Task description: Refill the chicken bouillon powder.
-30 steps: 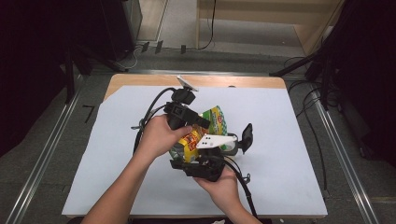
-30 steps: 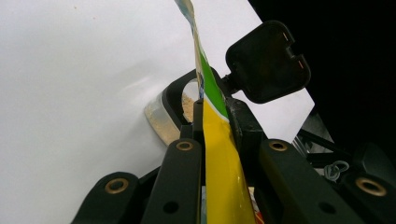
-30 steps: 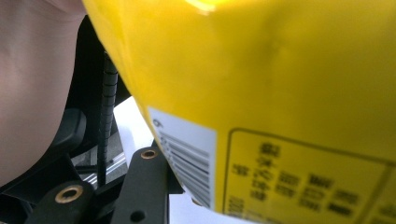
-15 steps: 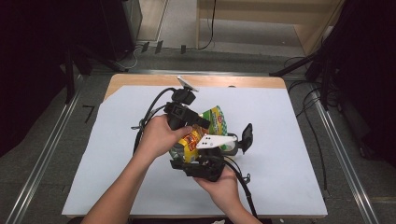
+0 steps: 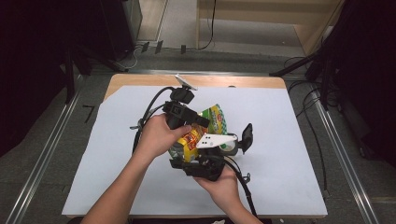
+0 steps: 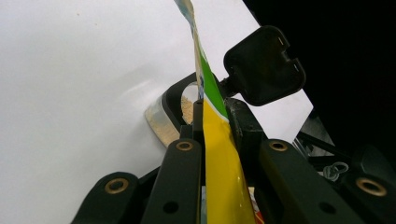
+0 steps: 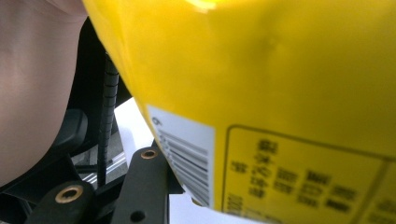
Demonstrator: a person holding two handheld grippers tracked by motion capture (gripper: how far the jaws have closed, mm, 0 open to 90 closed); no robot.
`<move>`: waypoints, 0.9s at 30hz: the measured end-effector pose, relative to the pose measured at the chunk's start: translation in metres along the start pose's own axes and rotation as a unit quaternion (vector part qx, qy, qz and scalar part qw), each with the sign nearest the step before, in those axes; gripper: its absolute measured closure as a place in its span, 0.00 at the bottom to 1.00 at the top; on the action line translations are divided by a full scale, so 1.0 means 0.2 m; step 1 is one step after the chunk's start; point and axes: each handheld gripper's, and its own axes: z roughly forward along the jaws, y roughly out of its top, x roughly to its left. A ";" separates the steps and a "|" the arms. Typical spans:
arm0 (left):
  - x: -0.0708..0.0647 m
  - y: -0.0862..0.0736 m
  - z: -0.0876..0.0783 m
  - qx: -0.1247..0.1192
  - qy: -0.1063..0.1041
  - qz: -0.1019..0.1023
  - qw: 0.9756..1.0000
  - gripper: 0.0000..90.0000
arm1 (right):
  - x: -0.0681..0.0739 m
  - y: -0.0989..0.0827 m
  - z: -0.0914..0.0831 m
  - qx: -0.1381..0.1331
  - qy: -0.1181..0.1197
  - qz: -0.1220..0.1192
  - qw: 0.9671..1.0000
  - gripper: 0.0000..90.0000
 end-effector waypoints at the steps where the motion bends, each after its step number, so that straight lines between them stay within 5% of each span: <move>1: 0.00 0.00 0.00 0.002 0.002 -0.002 1.000 0.93 | 0.00 0.00 0.00 0.000 0.001 0.002 1.000 0.74; 27: -0.01 0.00 0.04 0.007 0.007 0.005 1.000 0.93 | -0.02 -0.03 0.00 -0.003 0.000 0.017 1.000 0.74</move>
